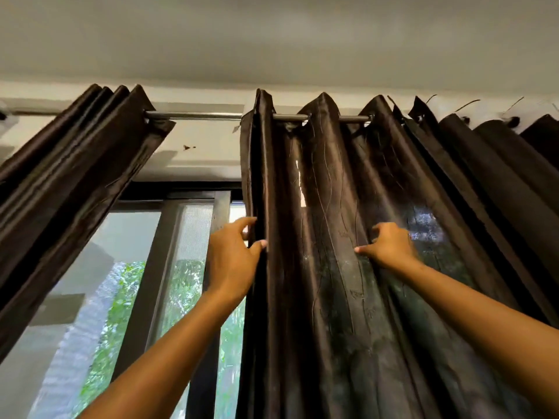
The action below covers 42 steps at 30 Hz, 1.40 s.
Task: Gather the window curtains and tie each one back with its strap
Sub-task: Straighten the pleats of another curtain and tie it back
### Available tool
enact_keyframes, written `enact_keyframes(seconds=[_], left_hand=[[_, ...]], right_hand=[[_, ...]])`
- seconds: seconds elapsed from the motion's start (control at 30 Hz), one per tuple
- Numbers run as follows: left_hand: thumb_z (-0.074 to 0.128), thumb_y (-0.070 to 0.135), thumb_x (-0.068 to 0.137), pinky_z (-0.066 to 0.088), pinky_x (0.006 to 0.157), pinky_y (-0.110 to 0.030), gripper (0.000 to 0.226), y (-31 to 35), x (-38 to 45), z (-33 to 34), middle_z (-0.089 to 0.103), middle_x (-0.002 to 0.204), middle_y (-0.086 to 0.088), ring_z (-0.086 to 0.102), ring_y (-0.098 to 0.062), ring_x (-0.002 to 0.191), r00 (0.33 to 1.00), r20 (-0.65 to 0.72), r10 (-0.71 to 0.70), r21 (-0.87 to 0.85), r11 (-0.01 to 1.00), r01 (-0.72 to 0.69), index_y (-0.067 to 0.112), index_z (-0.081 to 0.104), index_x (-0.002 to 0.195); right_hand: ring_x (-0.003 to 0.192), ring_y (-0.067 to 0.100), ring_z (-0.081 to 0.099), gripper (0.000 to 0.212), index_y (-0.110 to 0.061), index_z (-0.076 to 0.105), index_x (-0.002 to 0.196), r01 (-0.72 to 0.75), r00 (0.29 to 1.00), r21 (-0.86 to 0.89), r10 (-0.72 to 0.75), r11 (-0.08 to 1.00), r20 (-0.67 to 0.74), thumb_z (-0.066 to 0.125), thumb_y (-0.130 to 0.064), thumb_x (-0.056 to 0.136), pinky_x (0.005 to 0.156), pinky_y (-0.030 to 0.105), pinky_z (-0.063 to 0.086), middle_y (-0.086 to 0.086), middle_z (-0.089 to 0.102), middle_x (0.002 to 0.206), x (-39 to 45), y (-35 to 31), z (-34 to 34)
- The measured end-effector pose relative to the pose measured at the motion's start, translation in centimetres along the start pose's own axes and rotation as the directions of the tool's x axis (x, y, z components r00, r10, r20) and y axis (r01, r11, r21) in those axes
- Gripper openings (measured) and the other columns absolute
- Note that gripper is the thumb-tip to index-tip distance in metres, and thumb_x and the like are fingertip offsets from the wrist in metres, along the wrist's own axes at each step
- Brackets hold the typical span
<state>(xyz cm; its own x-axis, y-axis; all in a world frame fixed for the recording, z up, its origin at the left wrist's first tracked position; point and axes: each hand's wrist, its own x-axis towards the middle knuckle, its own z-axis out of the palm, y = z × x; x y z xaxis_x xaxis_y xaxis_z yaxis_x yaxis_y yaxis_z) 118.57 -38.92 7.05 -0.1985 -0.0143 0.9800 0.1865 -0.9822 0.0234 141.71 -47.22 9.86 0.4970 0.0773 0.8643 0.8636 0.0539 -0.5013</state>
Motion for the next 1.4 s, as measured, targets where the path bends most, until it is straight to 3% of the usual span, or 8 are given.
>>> enact_keyframes(seconds=[0.27,0.47,0.67,0.87,1.03,1.13,1.2,1.4], left_hand=[[0.078,0.008,0.074,0.05,0.072,-0.029,0.016,1.9,1.2,3.3,0.067,0.079,-0.016,0.064,-0.025,0.078,0.992,0.054,-0.118,0.15,0.983,0.109,0.0,0.07,0.085],[0.067,0.012,0.087,0.053,0.049,-0.023,0.015,-0.1,2.2,2.3,0.07,0.078,-0.019,0.067,-0.019,0.06,0.935,0.181,-0.304,-0.213,0.916,0.339,-0.003,0.071,0.087],[0.08,0.016,0.071,0.06,0.071,-0.042,0.025,-2.0,1.7,-0.3,0.073,0.082,-0.017,0.07,-0.018,0.073,0.891,0.344,-0.296,-0.171,0.914,0.369,0.0,0.073,0.089],[0.089,0.025,0.057,0.051,0.052,-0.034,0.035,-0.6,1.6,3.3,0.052,0.048,-0.014,0.05,-0.018,0.051,0.97,0.102,-0.222,0.151,0.967,0.205,0.005,0.061,0.051],[0.076,0.002,0.063,0.055,0.066,-0.037,0.008,-0.7,0.9,5.1,0.07,0.07,-0.02,0.068,-0.03,0.071,0.982,0.02,-0.187,0.157,0.971,0.182,0.003,0.074,0.071],[0.077,0.0,0.064,0.055,0.076,-0.031,0.02,-1.6,1.2,5.0,0.073,0.079,-0.015,0.068,-0.026,0.079,0.976,0.035,-0.217,0.121,0.97,0.211,0.003,0.076,0.083],[0.081,0.0,0.063,0.055,0.08,-0.031,0.026,-1.8,1.3,4.8,0.073,0.083,-0.014,0.068,-0.024,0.079,0.971,0.054,-0.233,0.088,0.97,0.228,0.003,0.075,0.088],[0.084,0.001,0.063,0.056,0.079,-0.031,0.029,-2.3,1.3,4.2,0.071,0.082,-0.013,0.067,-0.021,0.076,0.964,0.094,-0.248,0.028,0.969,0.246,0.001,0.073,0.09]], right_hand=[[0.1,0.03,0.065,0.033,-0.011,0.071,0.108,0.161,0.987,0.116,-0.163,0.98,0.007,0.068,0.003,0.078,0.086,0.04,0.054,0.013,0.07,0.107,-0.4,-1.7,1.5],[0.09,0.025,0.068,0.029,-0.01,0.076,0.096,0.408,0.858,0.374,-0.49,0.833,0.154,0.06,0.002,0.075,0.078,0.037,0.055,0.013,0.074,0.092,-2.6,-9.4,5.5],[0.088,0.028,0.062,0.041,0.001,0.058,0.124,0.126,0.744,0.557,-0.45,0.821,0.494,0.042,0.014,0.088,0.068,0.031,0.056,0.019,0.062,0.102,-2.9,-11.1,4.5],[0.076,0.025,0.062,0.039,0.0,0.054,0.124,-0.119,0.656,0.579,-0.374,0.807,0.656,0.036,-0.004,0.09,0.083,0.037,0.051,0.013,0.063,0.106,-2.2,-9.6,3.0],[0.104,0.038,0.059,0.026,-0.007,0.067,0.093,0.192,0.972,0.238,-0.218,0.952,0.087,0.053,-0.029,0.089,0.103,0.055,0.04,0.025,0.063,0.102,0.3,-6.2,2.8],[0.142,0.049,-0.002,0.1,-0.009,0.011,0.15,0.016,0.998,-0.112,-0.024,0.994,-0.066,0.068,-0.05,0.08,0.11,0.065,0.001,0.031,-0.004,0.154,2.0,-3.0,2.1],[0.141,0.047,0.01,0.119,-0.005,-0.006,0.149,-0.071,0.997,0.029,0.071,0.997,0.006,0.077,-0.044,0.073,0.111,0.06,0.013,0.029,0.006,0.154,2.6,-1.8,1.7],[0.109,0.039,0.055,0.026,0.001,0.061,0.112,0.106,0.991,0.099,-0.097,0.989,-0.09,0.053,-0.006,0.089,0.086,0.039,0.044,0.023,0.06,0.115,3.4,-3.2,1.8]])
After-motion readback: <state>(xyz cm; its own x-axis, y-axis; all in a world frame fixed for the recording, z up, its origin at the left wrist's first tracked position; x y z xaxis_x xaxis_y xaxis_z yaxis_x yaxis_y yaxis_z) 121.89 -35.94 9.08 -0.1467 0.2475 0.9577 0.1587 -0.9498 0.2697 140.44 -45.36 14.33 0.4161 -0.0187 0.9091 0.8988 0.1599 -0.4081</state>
